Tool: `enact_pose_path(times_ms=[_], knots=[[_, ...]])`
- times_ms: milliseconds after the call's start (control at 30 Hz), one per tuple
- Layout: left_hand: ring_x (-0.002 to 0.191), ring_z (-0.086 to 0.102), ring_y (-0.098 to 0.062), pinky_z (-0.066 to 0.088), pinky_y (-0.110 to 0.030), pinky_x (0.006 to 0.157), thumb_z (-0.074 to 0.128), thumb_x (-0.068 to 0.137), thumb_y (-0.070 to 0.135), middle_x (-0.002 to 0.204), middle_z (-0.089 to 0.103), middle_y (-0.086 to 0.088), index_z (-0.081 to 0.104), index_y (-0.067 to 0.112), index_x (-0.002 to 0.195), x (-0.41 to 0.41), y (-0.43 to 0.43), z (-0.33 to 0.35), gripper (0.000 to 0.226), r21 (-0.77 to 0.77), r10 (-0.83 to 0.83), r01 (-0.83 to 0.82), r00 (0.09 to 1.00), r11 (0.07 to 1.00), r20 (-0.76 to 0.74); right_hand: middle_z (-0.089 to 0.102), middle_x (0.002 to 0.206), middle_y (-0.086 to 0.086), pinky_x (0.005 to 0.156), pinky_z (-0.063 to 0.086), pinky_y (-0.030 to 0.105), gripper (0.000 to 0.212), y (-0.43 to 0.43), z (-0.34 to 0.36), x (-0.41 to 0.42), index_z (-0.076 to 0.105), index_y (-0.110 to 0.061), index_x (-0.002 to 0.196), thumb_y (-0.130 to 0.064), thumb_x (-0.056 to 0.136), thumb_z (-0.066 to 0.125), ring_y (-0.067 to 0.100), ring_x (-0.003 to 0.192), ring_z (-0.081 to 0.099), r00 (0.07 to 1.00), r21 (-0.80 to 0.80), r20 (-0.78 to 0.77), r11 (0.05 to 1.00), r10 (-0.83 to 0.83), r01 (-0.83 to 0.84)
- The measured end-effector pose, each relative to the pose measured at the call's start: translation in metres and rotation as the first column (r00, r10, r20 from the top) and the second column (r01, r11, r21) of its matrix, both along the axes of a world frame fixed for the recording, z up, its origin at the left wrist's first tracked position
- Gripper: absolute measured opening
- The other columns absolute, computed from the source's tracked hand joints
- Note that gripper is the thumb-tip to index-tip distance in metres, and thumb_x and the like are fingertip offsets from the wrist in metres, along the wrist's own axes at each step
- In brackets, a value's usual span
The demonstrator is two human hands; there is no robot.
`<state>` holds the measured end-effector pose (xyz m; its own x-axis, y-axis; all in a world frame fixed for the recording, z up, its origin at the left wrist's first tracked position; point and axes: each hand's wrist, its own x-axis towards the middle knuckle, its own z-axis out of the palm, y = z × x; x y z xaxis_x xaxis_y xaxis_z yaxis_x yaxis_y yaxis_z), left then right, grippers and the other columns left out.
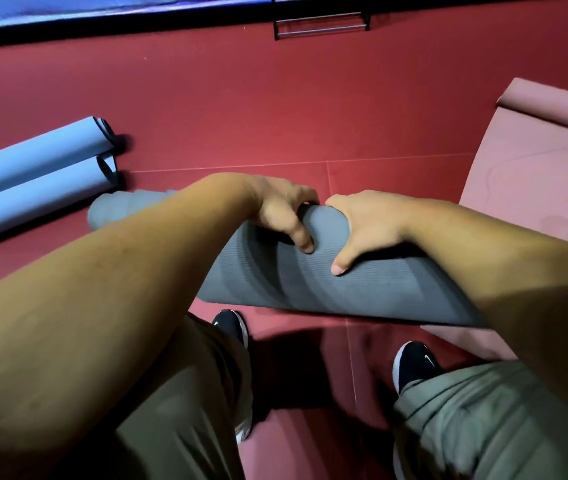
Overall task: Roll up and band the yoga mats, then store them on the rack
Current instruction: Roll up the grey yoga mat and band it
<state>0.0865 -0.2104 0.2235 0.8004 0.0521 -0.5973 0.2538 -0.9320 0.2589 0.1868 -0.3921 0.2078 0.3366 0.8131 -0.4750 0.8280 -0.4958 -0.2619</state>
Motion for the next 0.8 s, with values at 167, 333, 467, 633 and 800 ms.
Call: enact_pose_path(times_ms=[167, 333, 467, 633, 800], knots=[[0.139, 0.049, -0.031, 0.039, -0.056, 0.119, 0.075, 0.033, 0.100, 0.153, 0.045, -0.001, 0.025, 0.031, 0.160, -0.005, -0.018, -0.006, 0.153, 0.292, -0.192, 0.190, 0.981, 0.937, -0.022, 0.071, 0.107, -0.015, 0.090, 0.058, 0.040, 0.078, -0.005, 0.002, 0.013, 0.061, -0.037, 0.113, -0.067, 0.050, 0.096, 0.011, 0.096, 0.069, 0.988, -0.027, -0.134, 0.997, -0.077, 0.074], [0.105, 0.063, -0.027, 0.054, -0.042, 0.090, 0.085, 0.039, 0.090, 0.119, 0.060, -0.001, 0.042, 0.026, 0.133, -0.005, -0.021, -0.011, 0.122, 0.268, -0.209, 0.188, 0.977, 0.945, 0.052, 0.073, 0.105, -0.017, 0.091, 0.059, 0.042, 0.077, -0.007, -0.001, 0.015, 0.062, -0.038, 0.110, -0.069, 0.047, 0.096, 0.010, 0.095, 0.072, 0.973, -0.080, -0.206, 0.993, -0.104, 0.089], [0.104, 0.063, -0.021, 0.054, -0.039, 0.091, 0.097, 0.041, 0.073, 0.116, 0.064, 0.008, 0.049, 0.031, 0.130, -0.003, -0.016, -0.013, 0.110, 0.110, -0.074, 0.069, 0.996, 0.991, 0.043, 0.069, 0.115, -0.019, 0.096, 0.057, 0.041, 0.087, -0.007, 0.002, 0.015, 0.057, -0.044, 0.124, -0.072, 0.050, 0.094, 0.008, 0.102, 0.068, 0.972, -0.097, -0.206, 0.991, -0.115, 0.096], [0.100, 0.073, -0.011, 0.060, -0.039, 0.096, 0.102, 0.043, 0.062, 0.106, 0.077, 0.019, 0.067, 0.038, 0.116, -0.001, 0.001, -0.013, 0.084, -0.114, 0.073, -0.079, 0.996, 0.990, -0.051, 0.063, 0.131, -0.017, 0.104, 0.052, 0.043, 0.119, -0.007, 0.001, 0.012, 0.043, -0.044, 0.146, -0.081, 0.044, 0.091, 0.013, 0.114, 0.065, 0.980, -0.109, -0.180, 0.992, -0.086, 0.066], [0.096, 0.079, -0.015, 0.063, -0.044, 0.094, 0.103, 0.057, 0.045, 0.103, 0.081, 0.013, 0.073, 0.034, 0.113, -0.002, 0.011, -0.004, 0.064, -0.246, 0.160, -0.190, 0.977, 0.950, -0.139, 0.035, 0.162, -0.008, 0.115, 0.040, 0.053, 0.158, -0.004, -0.002, -0.002, 0.007, -0.039, 0.163, -0.087, 0.035, 0.087, 0.027, 0.146, 0.042, 0.999, -0.131, 0.038, 0.991, 0.035, -0.030]])
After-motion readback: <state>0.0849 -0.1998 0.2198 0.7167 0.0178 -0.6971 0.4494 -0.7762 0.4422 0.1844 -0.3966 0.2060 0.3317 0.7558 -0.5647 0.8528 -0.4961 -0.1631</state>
